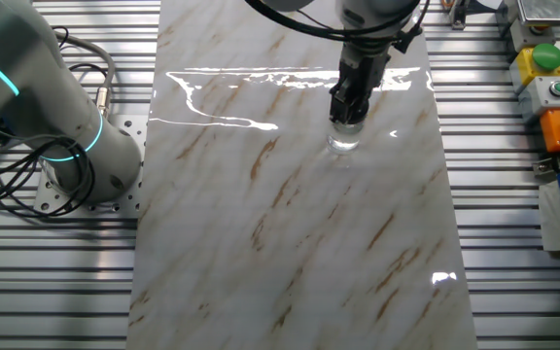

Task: Unscrew the lid from the jar

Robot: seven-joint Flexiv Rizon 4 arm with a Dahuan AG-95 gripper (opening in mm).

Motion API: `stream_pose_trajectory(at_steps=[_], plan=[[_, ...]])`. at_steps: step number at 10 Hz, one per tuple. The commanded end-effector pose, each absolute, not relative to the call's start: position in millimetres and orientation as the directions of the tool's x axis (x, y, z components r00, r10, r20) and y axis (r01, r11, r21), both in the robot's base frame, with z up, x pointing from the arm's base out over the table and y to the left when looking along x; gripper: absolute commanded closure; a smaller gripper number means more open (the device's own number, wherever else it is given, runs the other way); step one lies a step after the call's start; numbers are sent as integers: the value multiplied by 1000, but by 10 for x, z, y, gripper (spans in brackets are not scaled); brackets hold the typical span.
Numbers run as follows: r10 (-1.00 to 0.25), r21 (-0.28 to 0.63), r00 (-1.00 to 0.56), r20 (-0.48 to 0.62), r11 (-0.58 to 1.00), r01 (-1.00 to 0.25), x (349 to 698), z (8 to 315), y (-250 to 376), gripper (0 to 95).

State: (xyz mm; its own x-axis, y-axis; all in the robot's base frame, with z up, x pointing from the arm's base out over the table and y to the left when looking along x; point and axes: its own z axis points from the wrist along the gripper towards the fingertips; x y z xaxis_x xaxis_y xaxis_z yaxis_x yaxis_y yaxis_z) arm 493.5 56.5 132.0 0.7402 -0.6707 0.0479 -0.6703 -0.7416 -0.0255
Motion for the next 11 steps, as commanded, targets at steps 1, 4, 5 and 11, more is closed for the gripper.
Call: stream_pose_trajectory(at_steps=[1, 4, 5, 11], plan=[[-787, -6, 611, 82, -614, -790, 4957, 1378, 572, 950], [-904, -6, 409, 124, -413, -911, 5012, 1431, 590, 950], [-922, -7, 360, 139, -364, -931, 5011, 1434, 593, 950], [-977, -86, -136, 166, 123, -989, 5035, 1416, 622, 950]])
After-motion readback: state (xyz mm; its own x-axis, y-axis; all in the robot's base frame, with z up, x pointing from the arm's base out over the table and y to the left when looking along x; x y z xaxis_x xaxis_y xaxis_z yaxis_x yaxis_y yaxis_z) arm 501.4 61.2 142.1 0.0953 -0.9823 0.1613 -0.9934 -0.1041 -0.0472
